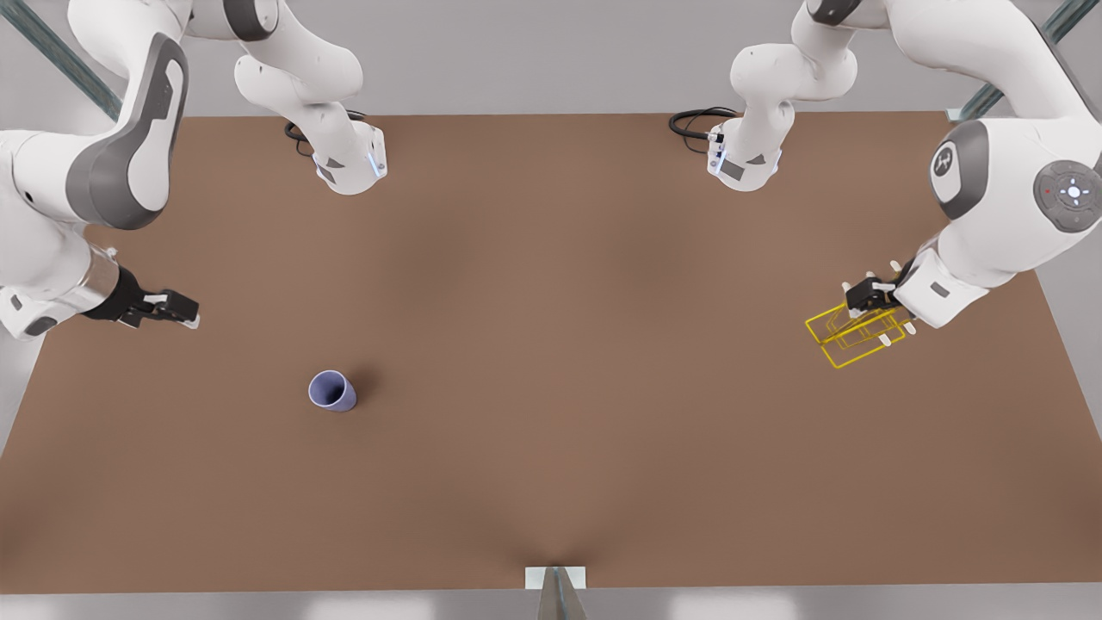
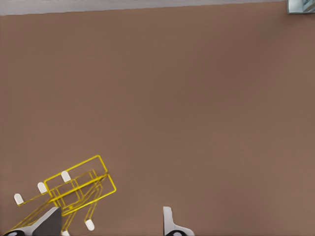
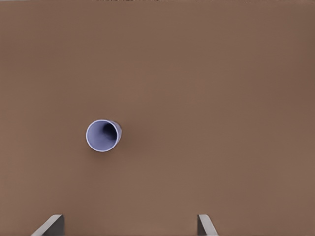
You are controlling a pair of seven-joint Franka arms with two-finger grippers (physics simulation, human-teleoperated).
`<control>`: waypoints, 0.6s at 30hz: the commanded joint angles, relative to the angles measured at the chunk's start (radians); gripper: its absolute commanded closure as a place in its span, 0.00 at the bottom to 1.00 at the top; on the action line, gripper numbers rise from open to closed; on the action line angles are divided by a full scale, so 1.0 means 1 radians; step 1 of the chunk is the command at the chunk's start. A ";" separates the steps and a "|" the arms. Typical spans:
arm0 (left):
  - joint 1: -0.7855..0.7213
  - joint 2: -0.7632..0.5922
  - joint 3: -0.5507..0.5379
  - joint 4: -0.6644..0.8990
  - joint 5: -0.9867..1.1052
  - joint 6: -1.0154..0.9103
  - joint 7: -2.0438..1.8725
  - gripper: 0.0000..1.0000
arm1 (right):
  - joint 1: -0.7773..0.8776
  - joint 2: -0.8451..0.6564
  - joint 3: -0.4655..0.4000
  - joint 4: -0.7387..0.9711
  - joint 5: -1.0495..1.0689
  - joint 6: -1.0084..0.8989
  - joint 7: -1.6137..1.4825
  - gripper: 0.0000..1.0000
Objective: Place the cup on the cup holder
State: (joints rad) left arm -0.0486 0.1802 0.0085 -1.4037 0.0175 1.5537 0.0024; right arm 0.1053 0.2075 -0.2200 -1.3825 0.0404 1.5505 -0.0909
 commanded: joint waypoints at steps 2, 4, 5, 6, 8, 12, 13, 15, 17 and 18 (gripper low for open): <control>-0.001 0.005 -0.001 0.000 0.007 0.034 0.028 0.00 | 0.002 0.006 0.002 -0.004 -0.008 0.071 -0.056 0.00; -0.002 0.010 -0.001 0.000 0.007 0.034 0.021 0.00 | 0.010 0.016 0.002 -0.013 -0.020 0.066 -0.055 0.00; -0.001 0.010 -0.001 0.000 0.007 0.032 0.021 0.00 | 0.007 0.020 0.002 -0.052 -0.020 0.137 -0.058 0.00; -0.001 0.010 -0.001 -0.003 0.007 0.029 0.019 0.00 | 0.005 0.020 0.004 -0.078 -0.020 0.160 -0.058 0.00; -0.002 0.010 -0.001 -0.004 0.007 0.023 0.019 0.00 | 0.002 0.015 0.002 -0.191 -0.017 0.272 -0.073 0.00; -0.002 0.018 -0.001 -0.004 0.007 0.019 0.021 0.00 | 0.011 -0.048 0.014 -0.429 -0.004 0.388 -0.066 0.00; -0.002 0.019 -0.001 -0.006 0.007 0.019 0.021 0.00 | 0.013 -0.033 0.027 -0.426 -0.004 0.402 -0.066 0.00; -0.002 0.024 -0.001 -0.004 0.007 0.019 0.021 0.00 | 0.028 0.024 0.045 -0.415 -0.002 0.430 -0.061 0.00; -0.002 0.025 -0.001 -0.006 0.007 0.019 0.022 0.00 | 0.031 0.118 0.044 -0.380 0.003 0.468 -0.059 0.00; -0.001 0.027 -0.001 -0.004 0.007 0.019 0.022 0.00 | 0.053 0.136 0.037 -0.377 0.004 0.473 -0.059 0.00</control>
State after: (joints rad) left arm -0.0495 0.2073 0.0077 -1.4093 0.0239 1.5729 0.0160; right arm 0.1491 0.3287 -0.1797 -1.7590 0.0393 1.9197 -0.1298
